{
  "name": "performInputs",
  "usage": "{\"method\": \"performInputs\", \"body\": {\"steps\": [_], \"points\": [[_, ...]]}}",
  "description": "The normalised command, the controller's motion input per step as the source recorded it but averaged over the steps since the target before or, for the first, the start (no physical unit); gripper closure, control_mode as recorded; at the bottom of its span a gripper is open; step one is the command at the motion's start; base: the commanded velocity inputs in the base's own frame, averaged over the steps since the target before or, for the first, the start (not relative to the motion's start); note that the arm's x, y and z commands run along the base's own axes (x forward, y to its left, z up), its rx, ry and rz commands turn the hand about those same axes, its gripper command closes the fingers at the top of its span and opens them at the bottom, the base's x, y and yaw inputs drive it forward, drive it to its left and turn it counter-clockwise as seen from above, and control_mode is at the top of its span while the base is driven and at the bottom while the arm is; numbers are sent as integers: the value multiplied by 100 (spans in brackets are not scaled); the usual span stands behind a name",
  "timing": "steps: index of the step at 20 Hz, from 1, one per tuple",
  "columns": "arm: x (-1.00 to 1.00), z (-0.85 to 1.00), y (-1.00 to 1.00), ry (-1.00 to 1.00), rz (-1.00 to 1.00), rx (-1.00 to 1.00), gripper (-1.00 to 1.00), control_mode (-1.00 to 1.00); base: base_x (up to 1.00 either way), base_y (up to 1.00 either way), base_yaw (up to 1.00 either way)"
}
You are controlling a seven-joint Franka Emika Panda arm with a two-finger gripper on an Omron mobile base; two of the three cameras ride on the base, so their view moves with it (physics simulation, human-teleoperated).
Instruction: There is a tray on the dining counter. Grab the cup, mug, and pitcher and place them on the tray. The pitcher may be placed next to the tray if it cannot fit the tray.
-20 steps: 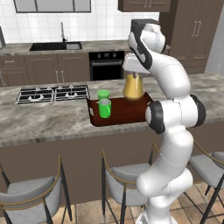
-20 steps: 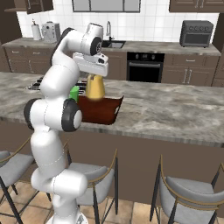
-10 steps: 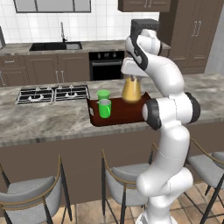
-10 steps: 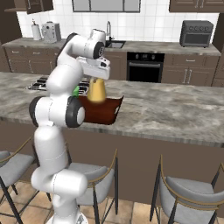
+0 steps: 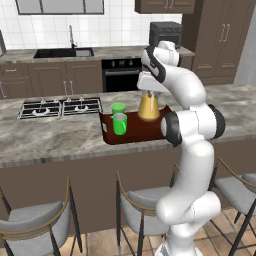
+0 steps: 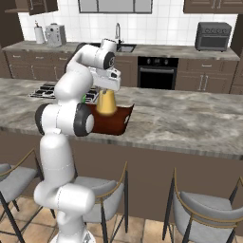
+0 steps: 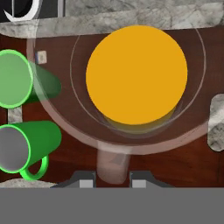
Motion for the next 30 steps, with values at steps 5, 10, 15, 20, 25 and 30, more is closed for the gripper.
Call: {"method": "performInputs", "body": {"steps": [5,10,15,20,25,30], "points": [[4,-13,0,0,0,0,100,-100,0,0,0],[1,-22,0,2,0,0,100,-100,0,0,0],[0,-35,0,0,0,0,100,-100,0,0,0],[0,-28,1,0,0,0,100,-100,0,0,0],[0,0,0,0,0,0,100,-100,0,0,0],[-7,0,0,1,0,0,100,-100,0,0,0]]}}
